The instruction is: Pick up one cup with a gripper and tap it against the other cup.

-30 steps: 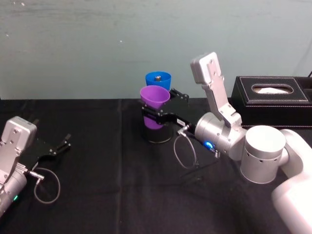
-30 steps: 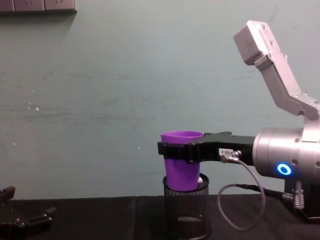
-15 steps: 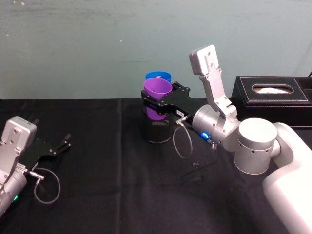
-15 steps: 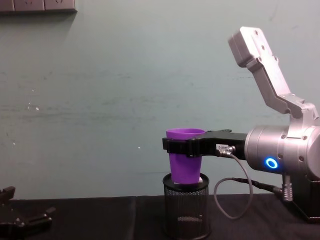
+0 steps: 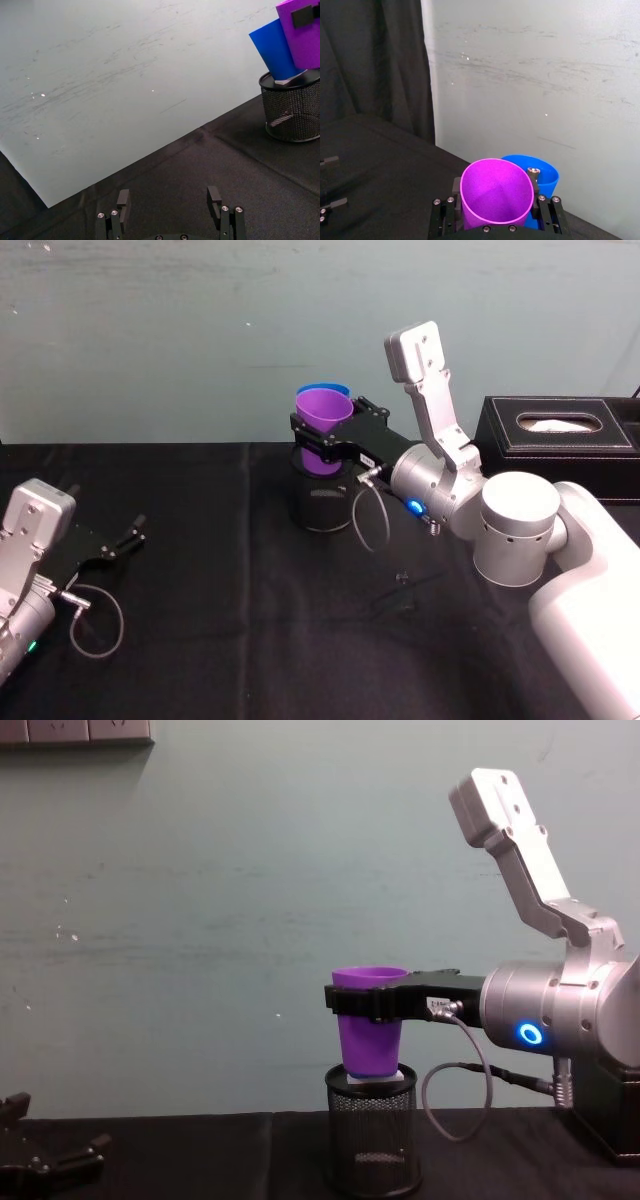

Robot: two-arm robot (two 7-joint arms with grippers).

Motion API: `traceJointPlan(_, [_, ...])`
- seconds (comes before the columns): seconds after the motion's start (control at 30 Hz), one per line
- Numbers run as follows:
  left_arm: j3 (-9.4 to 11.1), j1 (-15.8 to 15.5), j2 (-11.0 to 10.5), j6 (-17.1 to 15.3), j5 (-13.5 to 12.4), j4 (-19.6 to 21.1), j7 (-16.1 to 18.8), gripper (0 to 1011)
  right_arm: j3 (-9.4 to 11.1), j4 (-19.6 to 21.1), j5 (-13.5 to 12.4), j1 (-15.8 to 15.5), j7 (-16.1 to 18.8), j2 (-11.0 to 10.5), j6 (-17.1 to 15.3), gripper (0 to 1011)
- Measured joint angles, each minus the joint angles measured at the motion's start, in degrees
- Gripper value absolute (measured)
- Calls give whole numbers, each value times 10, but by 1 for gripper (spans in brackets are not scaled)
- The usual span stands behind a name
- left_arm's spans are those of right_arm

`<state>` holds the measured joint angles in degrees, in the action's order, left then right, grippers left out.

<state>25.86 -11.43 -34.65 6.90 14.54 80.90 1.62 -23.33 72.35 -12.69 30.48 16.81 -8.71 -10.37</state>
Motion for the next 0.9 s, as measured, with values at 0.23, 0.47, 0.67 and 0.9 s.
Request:
traceJointPlan(0.23, [0,0,0,0,0,0,0,1000,4,-2,6,2,-5,7,-4,744])
traceJointPlan(0.47, [0,0,0,0,0,0,0,1000,7,-7,10,3,-8,12,-6,744])
traceJointPlan(0.67, [0,0,0,0,0,0,0,1000,11,-12,14,6,-10,15,-6,744])
traceJointPlan(0.9, [0,0,0,0,0,0,0,1000,14,-17,18,9,-11,19,-6,744])
